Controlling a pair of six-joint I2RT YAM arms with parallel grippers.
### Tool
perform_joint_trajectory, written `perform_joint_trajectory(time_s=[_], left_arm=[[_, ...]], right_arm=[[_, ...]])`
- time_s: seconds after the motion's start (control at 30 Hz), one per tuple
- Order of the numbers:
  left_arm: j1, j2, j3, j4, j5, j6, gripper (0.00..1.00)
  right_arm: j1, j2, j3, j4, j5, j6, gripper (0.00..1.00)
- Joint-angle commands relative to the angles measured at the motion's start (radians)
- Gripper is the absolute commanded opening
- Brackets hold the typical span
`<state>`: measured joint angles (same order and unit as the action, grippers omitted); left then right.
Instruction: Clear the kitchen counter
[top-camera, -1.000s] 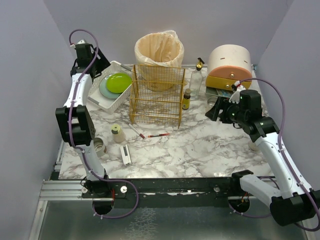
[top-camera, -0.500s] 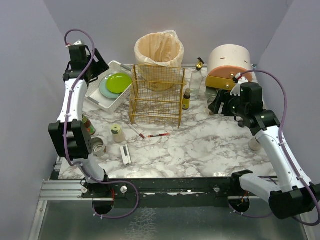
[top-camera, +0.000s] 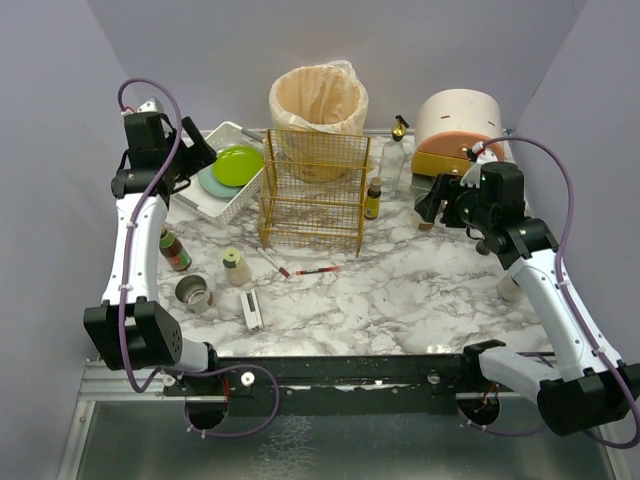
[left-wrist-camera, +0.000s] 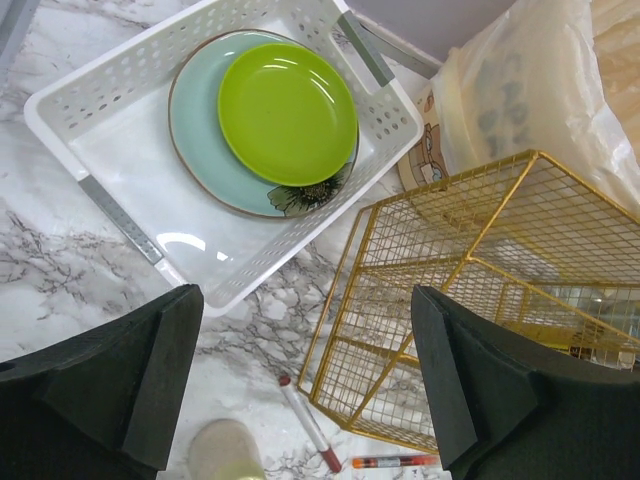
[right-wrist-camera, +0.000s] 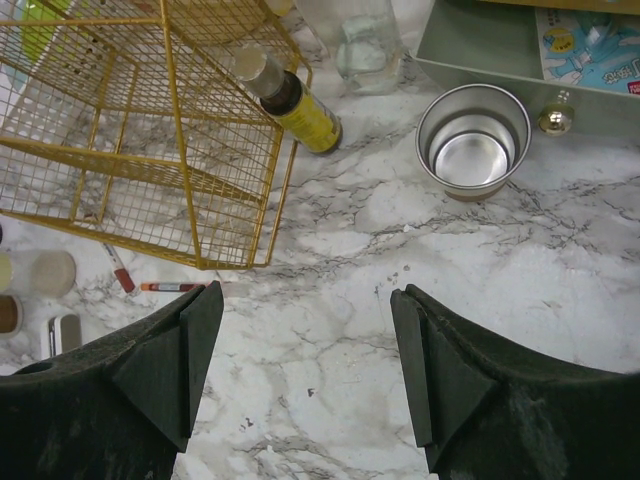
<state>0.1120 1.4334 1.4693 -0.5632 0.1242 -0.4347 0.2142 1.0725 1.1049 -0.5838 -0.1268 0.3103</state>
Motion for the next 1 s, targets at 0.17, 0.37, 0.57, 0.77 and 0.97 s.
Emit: perform_joint_trajectory(time_s=[0.17, 0.37, 0.57, 0.77, 0.97], left_arm=[[0.003, -0.119, -0.091, -0.096, -0.015, 0.013, 0.98], [-0.008, -0.16, -0.146, -0.101, 0.006, -0.003, 0.99], [-0.043, -0.185, -0.183, -0.099, -0.02, 0.001, 0.99], [-0.11, -0.187, -0.218, -0.088, -0.077, -0.008, 0.99], [-0.168, -0.179, -0.233, -0.067, -0.093, -0.027, 0.98]], right_arm=[[-0.001, -0.012, -0.041, 0.052, 0.022, 0.021, 0.76], [-0.001, -0.046, -0.103, 0.089, 0.081, 0.05, 0.76], [0.0, -0.035, -0.111, 0.075, 0.12, 0.053, 0.77], [-0.001, -0.02, -0.12, 0.066, 0.17, 0.055, 0.77], [-0.001, 0.019, -0.131, 0.054, 0.243, 0.096, 0.77]])
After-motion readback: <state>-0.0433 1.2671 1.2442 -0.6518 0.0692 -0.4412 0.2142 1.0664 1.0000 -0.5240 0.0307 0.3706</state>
